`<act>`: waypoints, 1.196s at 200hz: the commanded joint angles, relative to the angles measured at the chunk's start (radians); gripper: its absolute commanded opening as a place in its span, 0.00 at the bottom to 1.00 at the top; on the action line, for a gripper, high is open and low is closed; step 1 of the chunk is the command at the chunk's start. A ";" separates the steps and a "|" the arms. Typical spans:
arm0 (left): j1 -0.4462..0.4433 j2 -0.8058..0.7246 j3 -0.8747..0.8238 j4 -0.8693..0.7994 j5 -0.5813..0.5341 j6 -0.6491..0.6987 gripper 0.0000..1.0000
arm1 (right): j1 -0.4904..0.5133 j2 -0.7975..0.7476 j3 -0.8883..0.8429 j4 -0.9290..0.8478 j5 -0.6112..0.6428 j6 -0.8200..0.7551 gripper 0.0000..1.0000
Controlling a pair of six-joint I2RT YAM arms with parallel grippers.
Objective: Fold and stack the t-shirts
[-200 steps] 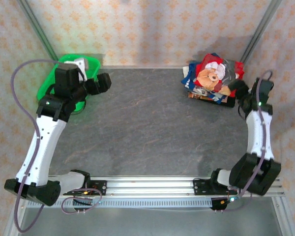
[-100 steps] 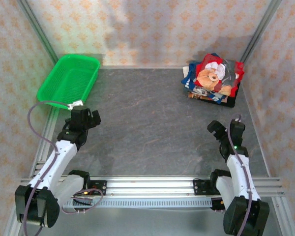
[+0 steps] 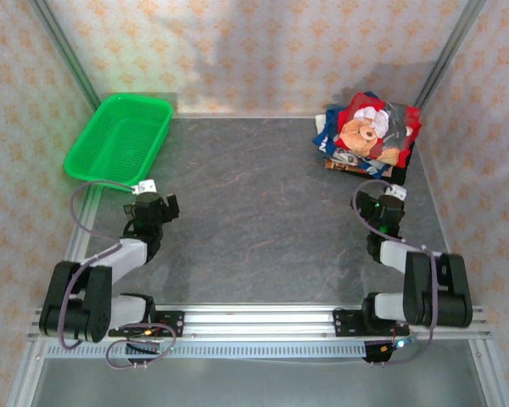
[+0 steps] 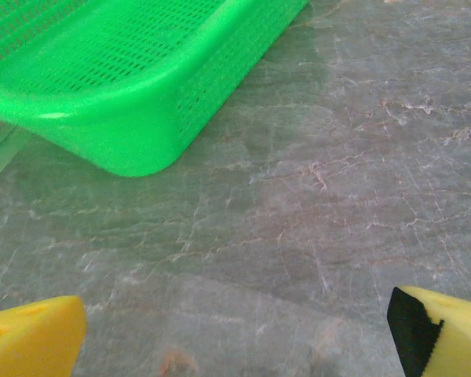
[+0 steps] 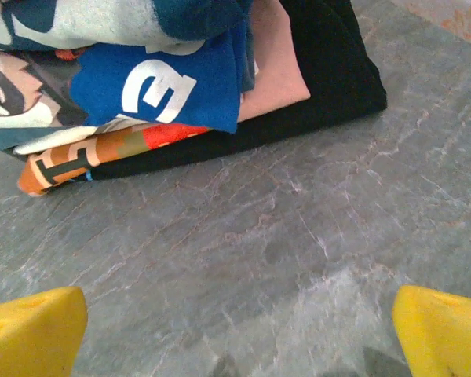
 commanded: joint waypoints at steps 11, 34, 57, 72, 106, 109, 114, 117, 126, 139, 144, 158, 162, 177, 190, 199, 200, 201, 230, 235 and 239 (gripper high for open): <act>0.023 0.152 0.046 0.254 0.038 0.057 1.00 | 0.014 0.091 -0.024 0.316 0.000 -0.066 0.99; 0.023 0.214 0.031 0.335 0.110 0.089 1.00 | 0.014 0.099 -0.048 0.359 0.016 -0.061 0.99; 0.027 0.211 0.031 0.332 0.115 0.084 1.00 | 0.029 0.191 -0.035 0.415 0.041 -0.067 0.99; 0.027 0.213 0.035 0.327 0.115 0.084 1.00 | 0.060 0.180 0.028 0.284 0.065 -0.094 0.99; 0.026 0.214 0.037 0.323 0.112 0.088 1.00 | 0.076 0.173 0.059 0.216 0.074 -0.110 0.99; 0.025 0.214 0.037 0.324 0.112 0.088 1.00 | 0.075 0.177 0.062 0.218 0.068 -0.113 0.99; 0.025 0.214 0.037 0.324 0.112 0.087 1.00 | 0.075 0.187 0.060 0.241 0.049 -0.121 0.99; 0.025 0.214 0.037 0.324 0.112 0.088 1.00 | 0.075 0.192 0.056 0.259 0.042 -0.124 0.99; 0.025 0.214 0.038 0.324 0.110 0.088 1.00 | 0.075 0.194 0.056 0.262 0.019 -0.131 0.99; 0.024 0.215 0.039 0.324 0.109 0.090 1.00 | 0.077 0.191 0.079 0.208 -0.009 -0.145 0.99; 0.023 0.214 0.038 0.322 0.109 0.090 1.00 | 0.077 0.191 0.076 0.216 -0.015 -0.148 0.99; 0.023 0.214 0.038 0.324 0.107 0.090 1.00 | 0.077 0.194 0.075 0.222 -0.020 -0.148 0.99; 0.023 0.215 0.038 0.323 0.108 0.090 1.00 | 0.077 0.193 0.075 0.220 -0.020 -0.149 0.99; 0.022 0.214 0.039 0.323 0.107 0.089 1.00 | 0.077 0.193 0.075 0.221 -0.020 -0.150 0.99; 0.022 0.214 0.039 0.323 0.108 0.089 1.00 | 0.077 0.193 0.076 0.221 -0.020 -0.149 0.99; 0.022 0.214 0.037 0.323 0.108 0.090 1.00 | 0.076 0.196 0.078 0.218 -0.020 -0.149 0.99; 0.022 0.214 0.037 0.323 0.109 0.089 1.00 | 0.076 0.197 0.078 0.218 -0.020 -0.150 0.99; 0.023 0.214 0.037 0.323 0.110 0.089 1.00 | 0.077 0.197 0.078 0.218 -0.020 -0.150 0.99; 0.022 0.214 0.038 0.322 0.109 0.091 1.00 | 0.077 0.200 0.087 0.206 -0.020 -0.149 0.99; 0.023 0.215 0.038 0.322 0.109 0.091 1.00 | 0.077 0.198 0.085 0.208 -0.020 -0.149 0.99; 0.022 0.214 0.039 0.322 0.109 0.091 1.00 | 0.077 0.195 0.080 0.214 -0.022 -0.150 0.99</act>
